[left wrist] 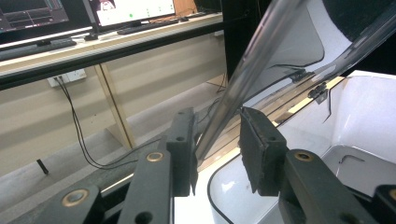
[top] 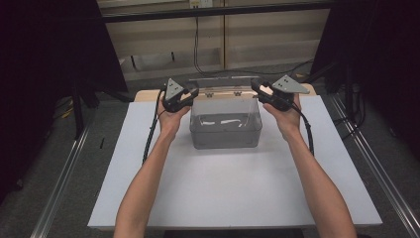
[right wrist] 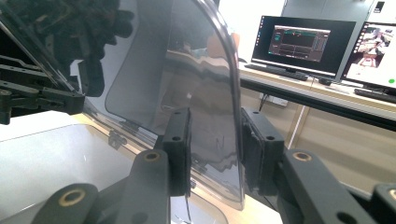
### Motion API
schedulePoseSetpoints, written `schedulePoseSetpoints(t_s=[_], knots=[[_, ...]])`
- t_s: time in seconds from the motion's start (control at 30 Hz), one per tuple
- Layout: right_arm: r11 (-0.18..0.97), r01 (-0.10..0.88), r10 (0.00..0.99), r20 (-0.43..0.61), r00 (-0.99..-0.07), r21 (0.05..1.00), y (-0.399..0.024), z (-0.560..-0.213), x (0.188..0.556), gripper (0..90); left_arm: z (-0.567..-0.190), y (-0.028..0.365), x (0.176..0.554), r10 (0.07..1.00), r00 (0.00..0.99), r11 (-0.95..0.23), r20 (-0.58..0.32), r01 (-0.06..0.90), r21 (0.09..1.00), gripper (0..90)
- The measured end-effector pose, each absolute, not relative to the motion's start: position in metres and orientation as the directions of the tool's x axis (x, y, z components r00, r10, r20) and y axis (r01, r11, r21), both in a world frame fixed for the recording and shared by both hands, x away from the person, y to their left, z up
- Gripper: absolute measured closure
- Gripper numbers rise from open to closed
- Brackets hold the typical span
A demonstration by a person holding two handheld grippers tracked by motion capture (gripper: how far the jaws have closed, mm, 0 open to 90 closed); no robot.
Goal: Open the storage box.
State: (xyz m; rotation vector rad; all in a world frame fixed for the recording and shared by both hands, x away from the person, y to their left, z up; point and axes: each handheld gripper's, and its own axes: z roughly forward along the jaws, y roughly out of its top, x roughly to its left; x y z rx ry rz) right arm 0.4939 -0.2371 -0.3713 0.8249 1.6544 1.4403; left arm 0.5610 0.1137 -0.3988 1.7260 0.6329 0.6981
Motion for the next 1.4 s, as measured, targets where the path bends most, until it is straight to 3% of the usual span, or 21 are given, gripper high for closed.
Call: schedulePoseSetpoints(t_s=[0.47, 1.4], knots=[[0.126, 0.002, 0.882, -0.111, -0.458, 0.992, -0.244, -0.384, 0.505, 58.3, -0.396, 0.114, 0.563, 0.729, 0.671, -0.254, 0.138, 0.077, 0.964, 69.7], [0.138, 0.111, 0.870, -0.067, -0.489, 0.984, -0.239, -0.410, 0.539, 59.9, -0.394, 0.114, 0.568, 0.748, 0.657, -0.223, 0.095, 0.113, 0.968, 73.2]])
